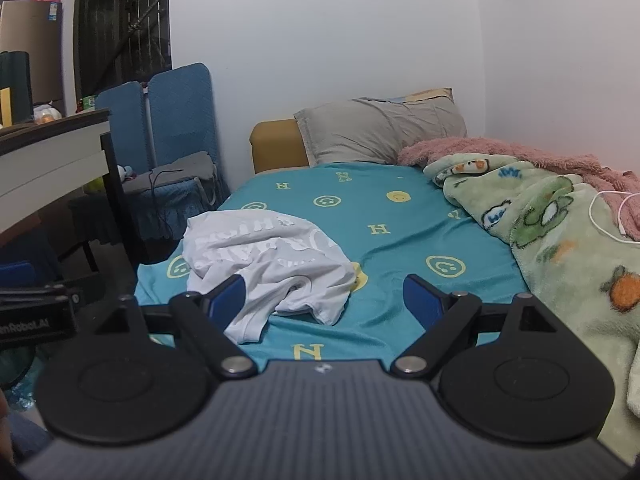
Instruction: Fold clothes
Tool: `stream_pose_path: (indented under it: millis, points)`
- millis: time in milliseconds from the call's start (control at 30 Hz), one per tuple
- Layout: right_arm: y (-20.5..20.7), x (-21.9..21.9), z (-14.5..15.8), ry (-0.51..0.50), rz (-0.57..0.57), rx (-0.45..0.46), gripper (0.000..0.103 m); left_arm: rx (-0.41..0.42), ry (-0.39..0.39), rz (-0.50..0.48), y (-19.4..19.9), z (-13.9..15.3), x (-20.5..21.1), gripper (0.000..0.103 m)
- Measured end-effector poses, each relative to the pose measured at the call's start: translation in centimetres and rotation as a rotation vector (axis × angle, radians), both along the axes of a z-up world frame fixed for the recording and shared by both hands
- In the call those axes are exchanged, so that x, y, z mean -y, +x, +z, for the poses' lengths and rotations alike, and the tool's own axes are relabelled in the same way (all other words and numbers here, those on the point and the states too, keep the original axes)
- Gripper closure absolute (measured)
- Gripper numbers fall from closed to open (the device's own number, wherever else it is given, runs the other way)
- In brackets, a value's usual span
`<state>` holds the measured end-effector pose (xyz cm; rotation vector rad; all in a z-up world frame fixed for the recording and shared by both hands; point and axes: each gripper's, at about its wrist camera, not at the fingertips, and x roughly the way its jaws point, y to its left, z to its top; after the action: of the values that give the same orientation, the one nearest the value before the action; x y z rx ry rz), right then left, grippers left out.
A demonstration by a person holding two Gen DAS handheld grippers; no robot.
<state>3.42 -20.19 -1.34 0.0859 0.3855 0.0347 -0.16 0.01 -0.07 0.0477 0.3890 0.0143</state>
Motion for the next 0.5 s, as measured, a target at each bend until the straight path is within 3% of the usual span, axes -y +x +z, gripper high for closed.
stream_pose_path:
  millis: [500]
  points:
    - [-0.37,0.46,0.28,0.008,0.005,-0.005,0.016,0.006,0.018,0.010,-0.06,0.14,0.75,0.000]
